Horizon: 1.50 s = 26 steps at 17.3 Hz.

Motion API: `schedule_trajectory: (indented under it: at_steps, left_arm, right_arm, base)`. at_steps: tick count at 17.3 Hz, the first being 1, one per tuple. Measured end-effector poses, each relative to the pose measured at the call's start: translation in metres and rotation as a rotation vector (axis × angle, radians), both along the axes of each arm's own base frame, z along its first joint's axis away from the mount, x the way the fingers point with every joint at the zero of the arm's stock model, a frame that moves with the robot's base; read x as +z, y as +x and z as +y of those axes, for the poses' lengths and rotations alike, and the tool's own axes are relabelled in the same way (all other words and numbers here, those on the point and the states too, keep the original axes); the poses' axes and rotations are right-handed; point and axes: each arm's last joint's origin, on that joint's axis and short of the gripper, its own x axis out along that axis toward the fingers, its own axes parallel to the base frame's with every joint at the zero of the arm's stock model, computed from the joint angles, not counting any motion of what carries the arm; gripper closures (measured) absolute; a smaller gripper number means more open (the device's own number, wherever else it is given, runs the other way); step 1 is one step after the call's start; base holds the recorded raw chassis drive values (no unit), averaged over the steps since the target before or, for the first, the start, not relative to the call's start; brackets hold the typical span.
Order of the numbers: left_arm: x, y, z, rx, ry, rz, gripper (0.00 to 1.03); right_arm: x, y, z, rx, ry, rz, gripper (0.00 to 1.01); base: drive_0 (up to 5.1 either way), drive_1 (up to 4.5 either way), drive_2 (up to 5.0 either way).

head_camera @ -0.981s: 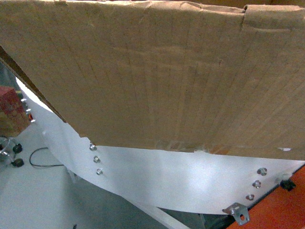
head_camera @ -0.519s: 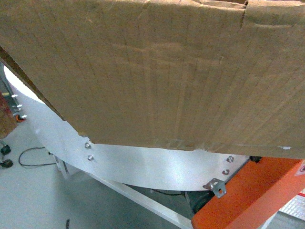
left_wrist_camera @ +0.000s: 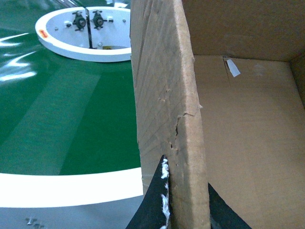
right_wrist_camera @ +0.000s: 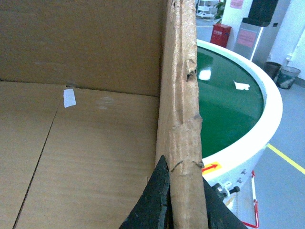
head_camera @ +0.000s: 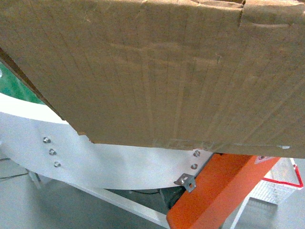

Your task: Sort boxes to right shelf from conveyor

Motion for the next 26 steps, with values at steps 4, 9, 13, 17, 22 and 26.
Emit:
schedule_trajectory:
  at_steps: [4,9,13,17,22,26]
  left_arm:
    - [0.0000,0.0000,0.0000,0.000,0.000,0.000,0.99]
    - [0.0000,0.0000,0.0000,0.000,0.000,0.000,0.99]
    - [0.0000,0.0000,0.0000,0.000,0.000,0.000,0.99]
    - [0.0000,0.0000,0.0000,0.000,0.000,0.000,0.99]
    - [0.0000,0.0000,0.0000,0.000,0.000,0.000,0.99]
    - [0.0001,0.0000,0.0000,0.000,0.000,-0.001,1.00]
  right_arm:
    - [0.0000,0.0000,0.0000,0.000,0.000,0.000,0.97]
    - [0.0000,0.0000,-0.0001,0.000,0.000,0.000,0.97]
    - [0.0000,0.0000,0.0000,0.000,0.000,0.000,0.97]
    - [0.0000,0.0000,0.0000,0.000,0.000,0.000,0.97]
    - [0.0000,0.0000,0.0000,0.000,0.000,0.000,0.97]
    - [0.0000,0.0000,-0.0001,-0.001,0.000,0.000,0.97]
  base:
    - [-1.6,-1.58,-1.6]
    - [-1.6,-1.61,-1.6]
    - [-1.6,-1.57,-1.6]
    - [-1.5,-1.55,-1.5]
    - [-1.7,-1.70,-1.7]
    - [-1.5,-1.52,-1.5]
